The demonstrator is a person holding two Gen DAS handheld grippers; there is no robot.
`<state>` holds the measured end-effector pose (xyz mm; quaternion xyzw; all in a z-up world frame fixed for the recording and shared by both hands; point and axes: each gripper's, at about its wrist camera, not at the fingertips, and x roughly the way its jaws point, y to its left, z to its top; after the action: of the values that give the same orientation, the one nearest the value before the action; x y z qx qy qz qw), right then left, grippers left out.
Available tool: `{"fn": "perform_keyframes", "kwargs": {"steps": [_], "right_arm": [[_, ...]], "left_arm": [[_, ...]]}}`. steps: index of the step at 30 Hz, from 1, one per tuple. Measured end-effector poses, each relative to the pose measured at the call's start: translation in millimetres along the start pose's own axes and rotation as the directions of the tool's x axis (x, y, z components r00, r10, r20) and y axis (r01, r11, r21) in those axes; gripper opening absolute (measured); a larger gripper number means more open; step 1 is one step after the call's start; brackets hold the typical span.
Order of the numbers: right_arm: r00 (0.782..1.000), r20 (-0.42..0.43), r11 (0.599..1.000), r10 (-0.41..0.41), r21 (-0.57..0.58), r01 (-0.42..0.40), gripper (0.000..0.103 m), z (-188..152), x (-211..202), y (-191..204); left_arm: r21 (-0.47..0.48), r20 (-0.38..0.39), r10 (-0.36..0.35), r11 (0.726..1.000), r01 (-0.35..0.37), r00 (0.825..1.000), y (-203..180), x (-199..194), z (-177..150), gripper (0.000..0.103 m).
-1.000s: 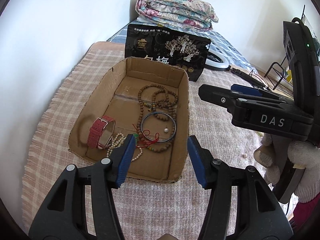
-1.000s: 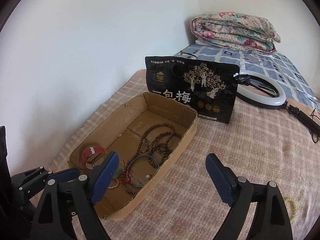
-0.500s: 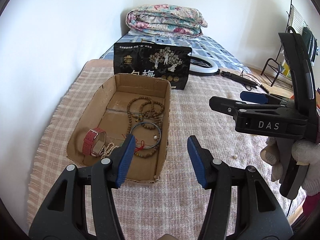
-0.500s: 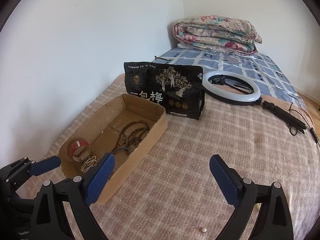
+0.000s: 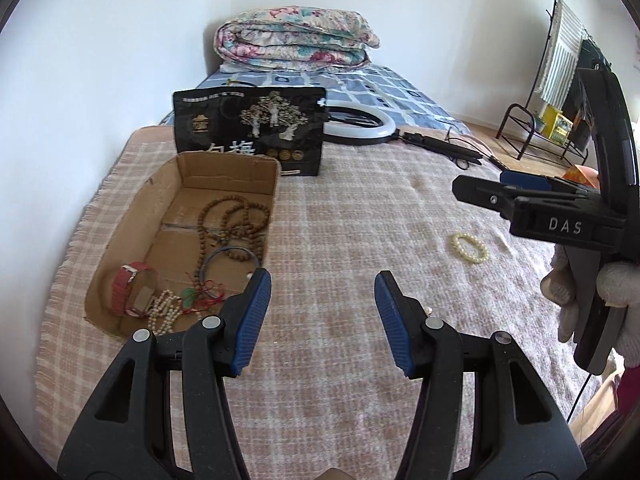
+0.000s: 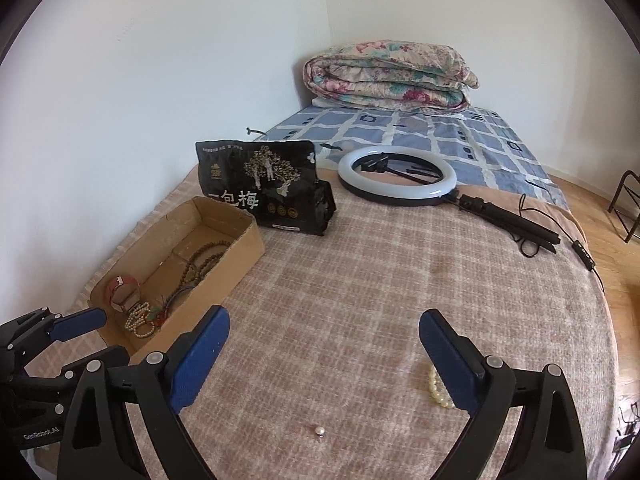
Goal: Organize jewelry
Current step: 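Move both grippers back over the bed toward the remaining pearl earring and bracelet, then close the left gripper on the pearl earring while the right grasps the cream bracelet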
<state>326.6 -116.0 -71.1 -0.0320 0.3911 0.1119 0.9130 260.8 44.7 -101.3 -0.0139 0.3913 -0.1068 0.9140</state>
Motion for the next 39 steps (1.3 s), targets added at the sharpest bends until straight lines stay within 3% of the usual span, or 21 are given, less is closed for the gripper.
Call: {"fn": "perform_keyframes", "kwargs": {"steps": [11, 22, 33, 39], "right_arm": [[0.995, -0.038, 0.992, -0.089, 0.083, 0.092, 0.097, -15.3, -7.1, -76.3], [0.989, -0.11, 0.981, -0.098, 0.154, 0.114, 0.097, -44.2, 13.5, -129.6], [0.979, -0.19, 0.974, -0.074, 0.197, 0.112, 0.097, -60.1, 41.6, -153.6], [0.97, -0.239, 0.977, -0.05, 0.192, 0.098, 0.08, -71.0, 57.5, -157.8]], "left_arm": [[0.058, -0.052, -0.065, 0.996, 0.068, 0.997, -47.6, 27.3, -5.2, 0.055], [0.111, -0.123, -0.105, 0.987, 0.119, 0.987, -84.5, 58.9, -20.7, 0.055], [0.152, -0.198, -0.128, 0.975, 0.16, 0.972, -105.2, 87.3, -36.7, 0.041], [0.168, -0.234, -0.135, 0.97, 0.177, 0.963, -113.7, 102.2, -43.3, 0.034]]}}
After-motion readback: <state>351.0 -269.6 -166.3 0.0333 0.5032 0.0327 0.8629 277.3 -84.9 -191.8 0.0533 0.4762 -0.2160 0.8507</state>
